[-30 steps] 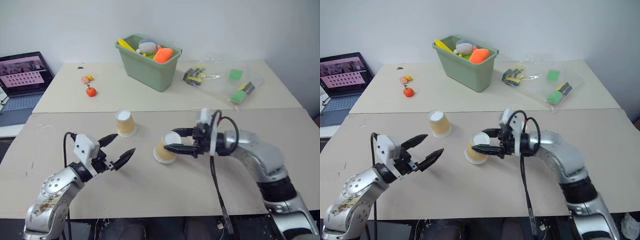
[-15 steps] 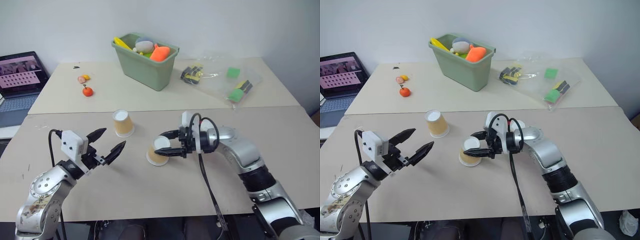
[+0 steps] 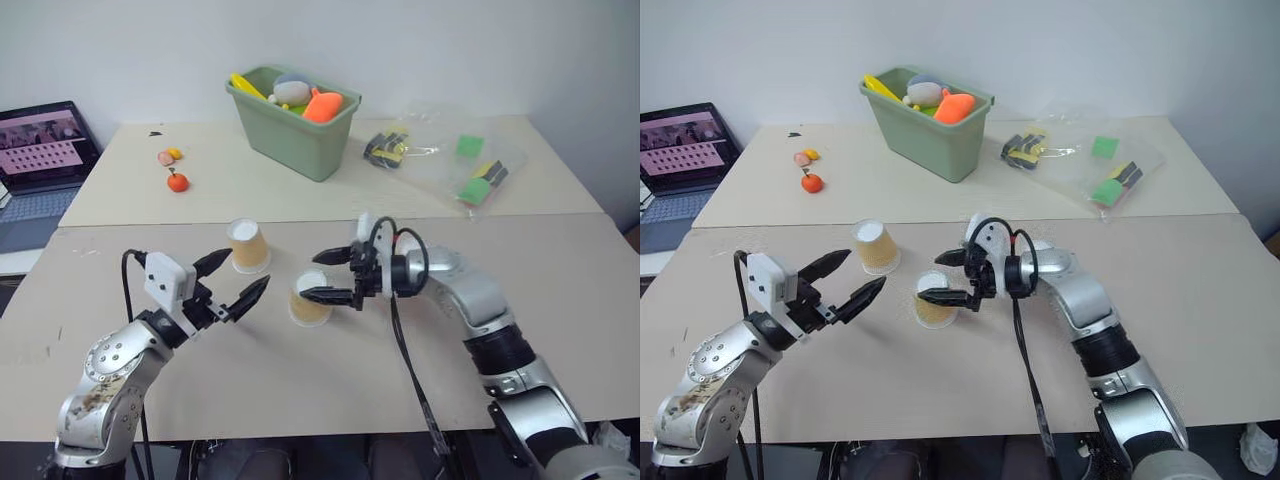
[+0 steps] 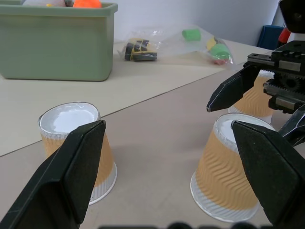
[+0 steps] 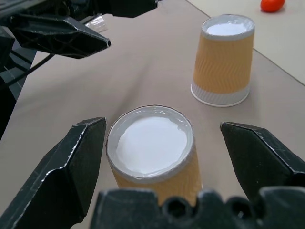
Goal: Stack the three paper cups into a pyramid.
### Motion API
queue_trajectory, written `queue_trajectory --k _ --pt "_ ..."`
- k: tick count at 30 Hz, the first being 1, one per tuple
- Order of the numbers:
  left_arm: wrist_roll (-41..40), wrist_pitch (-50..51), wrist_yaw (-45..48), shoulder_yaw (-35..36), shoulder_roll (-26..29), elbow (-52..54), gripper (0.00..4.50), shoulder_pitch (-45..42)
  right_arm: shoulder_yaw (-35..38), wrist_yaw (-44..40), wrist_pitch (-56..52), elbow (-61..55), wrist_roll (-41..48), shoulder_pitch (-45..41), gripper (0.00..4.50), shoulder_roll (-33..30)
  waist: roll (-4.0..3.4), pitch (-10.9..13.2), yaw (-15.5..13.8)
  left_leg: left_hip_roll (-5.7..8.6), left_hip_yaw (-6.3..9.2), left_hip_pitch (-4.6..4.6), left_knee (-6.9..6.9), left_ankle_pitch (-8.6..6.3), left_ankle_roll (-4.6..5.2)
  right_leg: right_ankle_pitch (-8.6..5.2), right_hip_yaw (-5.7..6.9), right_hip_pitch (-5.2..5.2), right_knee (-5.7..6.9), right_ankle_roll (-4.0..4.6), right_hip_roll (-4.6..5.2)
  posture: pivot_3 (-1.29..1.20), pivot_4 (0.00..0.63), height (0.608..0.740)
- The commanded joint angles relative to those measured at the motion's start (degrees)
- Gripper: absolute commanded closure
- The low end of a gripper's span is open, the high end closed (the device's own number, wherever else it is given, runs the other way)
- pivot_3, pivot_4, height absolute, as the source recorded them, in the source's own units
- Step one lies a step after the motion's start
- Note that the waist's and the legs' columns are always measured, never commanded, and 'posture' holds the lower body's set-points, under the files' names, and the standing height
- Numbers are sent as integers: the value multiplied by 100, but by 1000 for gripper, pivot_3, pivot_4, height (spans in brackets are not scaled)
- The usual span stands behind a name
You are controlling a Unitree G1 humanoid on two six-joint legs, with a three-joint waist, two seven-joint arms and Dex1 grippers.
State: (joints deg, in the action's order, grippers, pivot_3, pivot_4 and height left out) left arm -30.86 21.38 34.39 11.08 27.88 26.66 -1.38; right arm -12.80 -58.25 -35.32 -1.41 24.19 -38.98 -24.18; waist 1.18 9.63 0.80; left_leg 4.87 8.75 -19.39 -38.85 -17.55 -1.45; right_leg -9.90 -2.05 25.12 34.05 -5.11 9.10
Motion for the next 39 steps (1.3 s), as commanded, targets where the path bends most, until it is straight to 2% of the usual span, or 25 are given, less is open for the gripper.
queue_trajectory --k 1,7,11,15,18,21,24,28,34,39 --pt "-5 -194 119 -99 -52 -159 0 -281 454 64 -440 -587 477 -35 39 -128 1 -1 1 -1 0 0 0 -6 10 0 0 0 1 0 -1 0 150 740" --pt "-67 -157 302 -183 -106 -404 0 -566 1197 273 -1367 -1418 1210 162 39 -644 1 -1 5 -1 0 -3 1 -10 17 0 0 3 -3 0 -2 0 150 740" --pt "-263 13 421 -94 -14 -319 0 -592 1928 125 -1957 -1999 1944 467 39 -1392 2 -1 -20 1 0 -12 -2 -13 23 1 0 4 -5 -1 1 0 150 740" --pt "-830 495 555 188 322 167 0 -415 2844 -231 -2140 -1849 2310 718 39 -2462 3 0 -48 1 0 -23 -5 -19 34 1 2 7 -7 -3 1 0 150 740" --pt "-1283 916 754 205 715 630 0 -254 3081 -282 -1570 -1078 1764 898 39 -2997 4 0 -15 -1 -6 -16 -6 -22 38 2 0 3 -6 -4 -1 0 150 740" --pt "-1556 1147 1071 146 1100 1046 0 21 2974 -311 -735 -286 1078 1198 39 -3235 4 0 -1 -3 -16 2 -5 -23 41 0 -1 -13 -3 -6 0 0 150 740" --pt "-1432 1117 1335 121 1385 965 0 153 2619 -177 399 443 204 1441 39 -3208 1 0 8 -15 -38 8 -4 -25 44 0 -7 -17 -2 -6 -7 0 150 740" --pt "-1175 973 1399 0 1435 672 0 -28 2347 120 1127 996 -279 1479 39 -2764 -1 -1 36 -35 -57 10 -5 -24 43 6 -20 -14 -4 4 -25 0 150 740" --pt "-1009 908 1432 -96 1402 609 0 -108 2102 146 1336 778 -332 1597 39 -2259 -1 -1 32 -53 -64 8 -4 -26 42 11 -29 -9 -9 11 -44 0 150 740" --pt "-978 887 1300 -9 1303 561 0 -95 2059 65 1122 345 -137 1755 39 -2098 -2 0 -1 -63 -64 7 -3 -29 41 13 -29 -5 -10 17 -56 0 150 740"
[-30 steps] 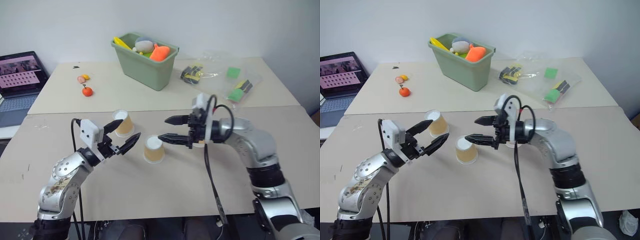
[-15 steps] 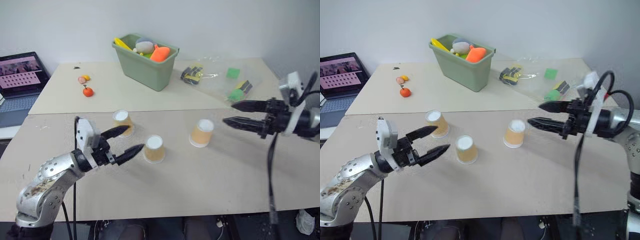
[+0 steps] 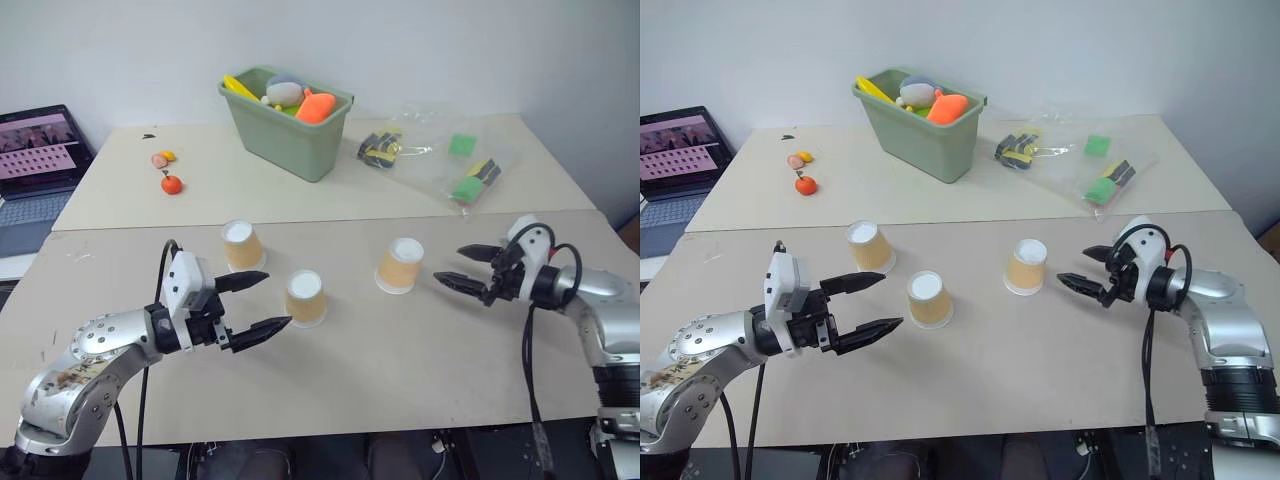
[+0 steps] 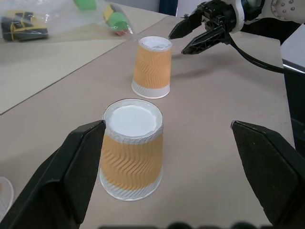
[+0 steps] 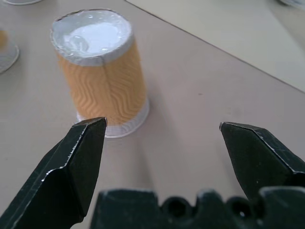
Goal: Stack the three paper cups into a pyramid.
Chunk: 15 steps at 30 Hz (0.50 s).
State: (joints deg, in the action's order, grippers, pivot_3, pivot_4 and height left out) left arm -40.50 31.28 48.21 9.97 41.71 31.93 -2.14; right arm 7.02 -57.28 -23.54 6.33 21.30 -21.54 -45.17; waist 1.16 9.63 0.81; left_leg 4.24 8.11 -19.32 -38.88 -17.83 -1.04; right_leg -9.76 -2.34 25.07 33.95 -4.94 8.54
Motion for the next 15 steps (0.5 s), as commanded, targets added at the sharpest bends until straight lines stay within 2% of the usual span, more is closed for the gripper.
queue_trajectory --k 1,15 --pt "-24 -101 -124 101 -118 32 0 -29 49 -26 -71 -475 150 35 39 27 0 0 -3 0 0 1 -1 0 0 1 0 0 1 1 0 0 150 740" --pt "331 -242 -442 -171 -432 185 0 99 -453 167 -14 -261 -35 -610 39 710 0 0 2 -7 -4 3 -1 0 0 4 -4 1 1 6 -9 0 150 740"
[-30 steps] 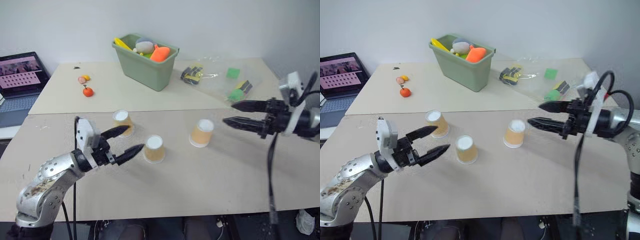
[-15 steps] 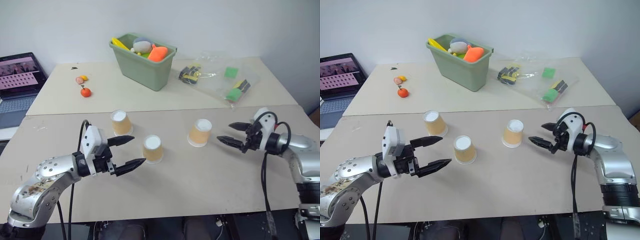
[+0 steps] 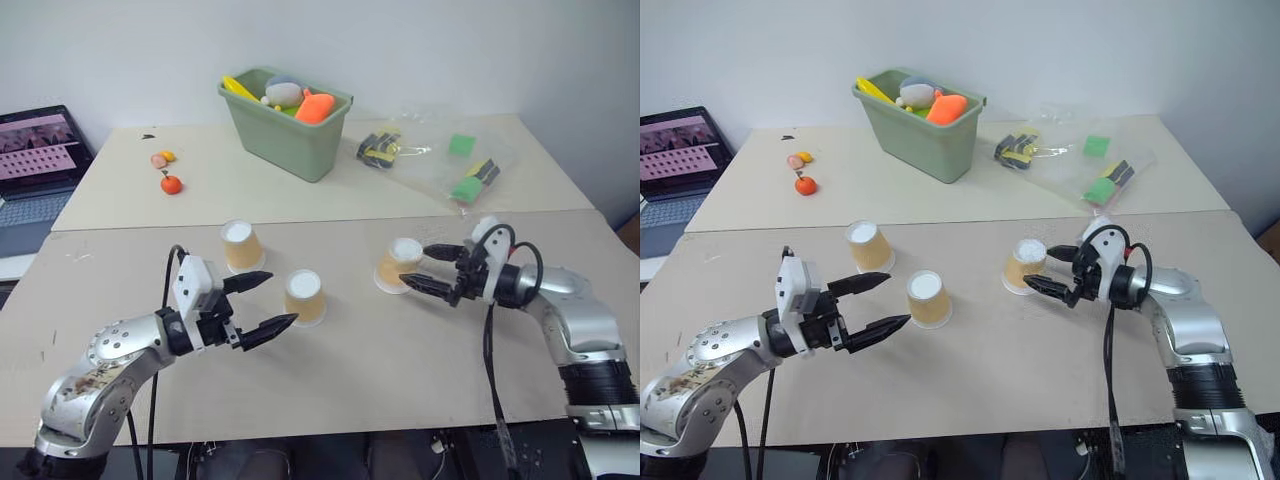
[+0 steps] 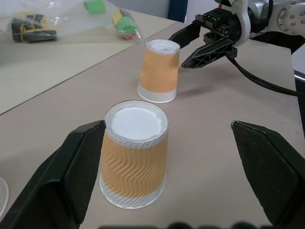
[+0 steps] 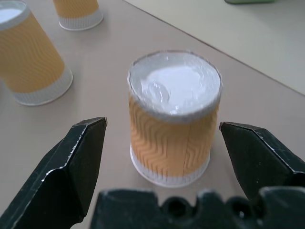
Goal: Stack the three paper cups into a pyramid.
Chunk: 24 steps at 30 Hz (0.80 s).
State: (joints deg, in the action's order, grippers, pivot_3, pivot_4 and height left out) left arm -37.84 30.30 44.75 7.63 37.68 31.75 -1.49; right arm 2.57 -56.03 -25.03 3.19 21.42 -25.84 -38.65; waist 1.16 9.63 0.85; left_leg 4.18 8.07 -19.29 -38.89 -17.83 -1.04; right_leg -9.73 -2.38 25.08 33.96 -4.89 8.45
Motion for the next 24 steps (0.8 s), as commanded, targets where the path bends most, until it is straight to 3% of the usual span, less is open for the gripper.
queue_trajectory --k 1,12,18,24 --pt "69 -142 -159 84 -56 210 0 32 -21 28 150 91 -44 -236 39 94 0 0 -2 0 0 0 0 0 0 0 0 0 0 0 0 0 150 740" --pt "152 -226 -418 210 -164 314 0 169 -295 43 617 827 -323 -714 39 557 0 0 19 0 0 0 0 0 -2 1 0 2 1 1 0 0 150 740" --pt "254 -323 -549 454 -170 318 0 376 -294 48 671 1231 -355 -1042 1557 835 -1 -1 41 -1 0 1 1 2 -5 2 -1 5 2 3 -1 0 150 740" --pt "510 -646 -591 651 -272 306 0 1106 -219 -805 164 578 154 -856 1557 441 -2 -1 19 -1 0 -3 3 -1 -6 2 0 8 0 3 -1 0 150 740"
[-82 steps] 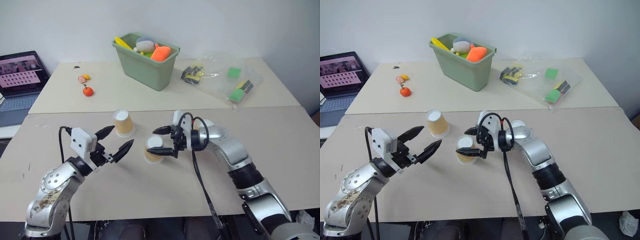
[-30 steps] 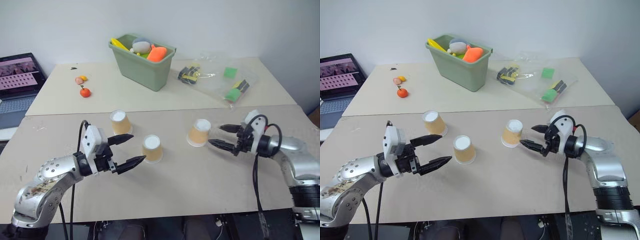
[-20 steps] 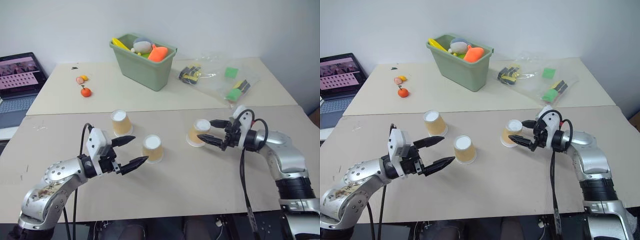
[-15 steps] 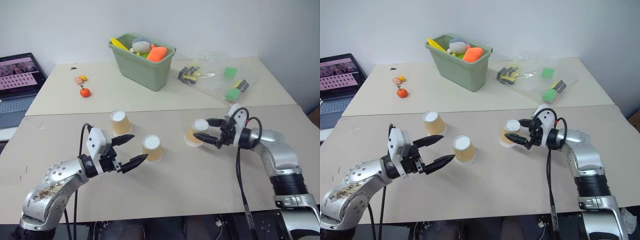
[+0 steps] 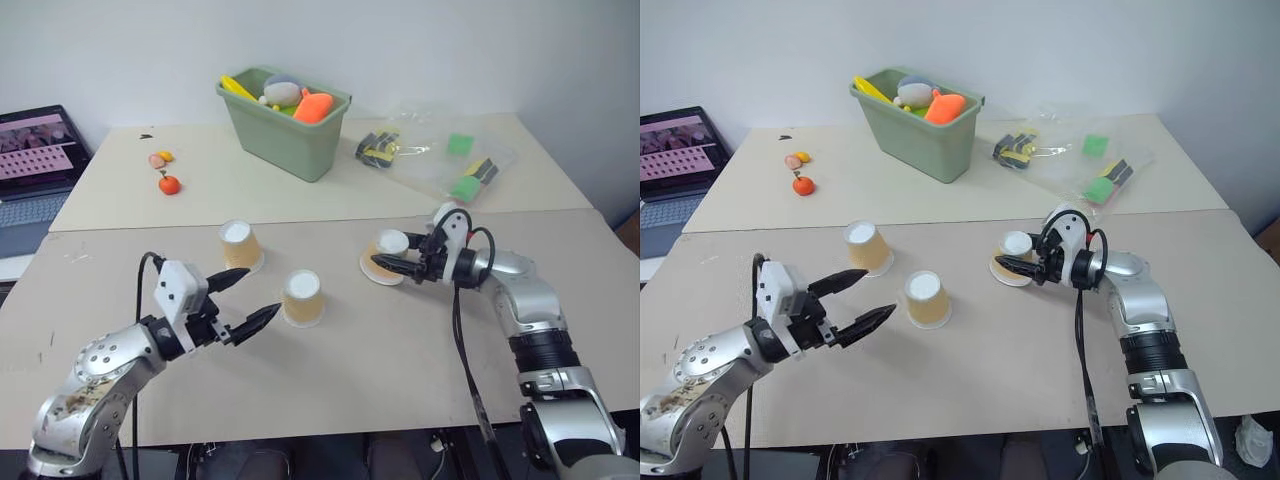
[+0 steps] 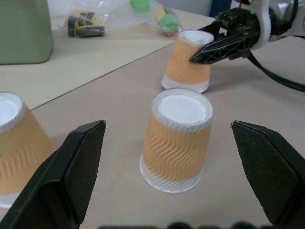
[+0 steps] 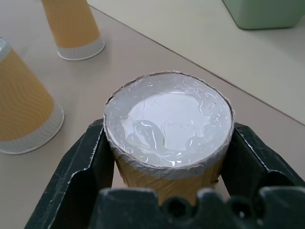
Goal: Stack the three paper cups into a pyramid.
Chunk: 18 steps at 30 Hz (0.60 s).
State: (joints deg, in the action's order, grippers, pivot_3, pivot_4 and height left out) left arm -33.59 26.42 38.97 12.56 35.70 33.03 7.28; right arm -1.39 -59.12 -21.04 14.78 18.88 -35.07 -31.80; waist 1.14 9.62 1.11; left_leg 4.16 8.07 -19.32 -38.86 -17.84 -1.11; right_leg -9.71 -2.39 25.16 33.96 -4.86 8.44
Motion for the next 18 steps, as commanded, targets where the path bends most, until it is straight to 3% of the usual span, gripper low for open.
queue_trajectory --k 1,6,18 --pt "116 -304 -19 141 -107 182 0 330 179 -706 -378 -732 563 115 1557 -348 -1 0 -11 0 0 0 0 -2 2 0 0 0 0 0 0 0 150 740" --pt "234 -422 -58 12 -204 210 0 436 91 -1303 -942 -1263 1072 203 1557 -631 0 0 -33 -1 0 2 -3 -5 5 0 1 -2 -2 0 0 0 150 740" --pt "121 -353 -245 73 -310 324 0 359 -674 -1496 -670 -1592 781 484 1557 -363 0 0 -31 -4 -2 5 -4 -5 3 1 1 -2 1 2 -3 0 150 740"
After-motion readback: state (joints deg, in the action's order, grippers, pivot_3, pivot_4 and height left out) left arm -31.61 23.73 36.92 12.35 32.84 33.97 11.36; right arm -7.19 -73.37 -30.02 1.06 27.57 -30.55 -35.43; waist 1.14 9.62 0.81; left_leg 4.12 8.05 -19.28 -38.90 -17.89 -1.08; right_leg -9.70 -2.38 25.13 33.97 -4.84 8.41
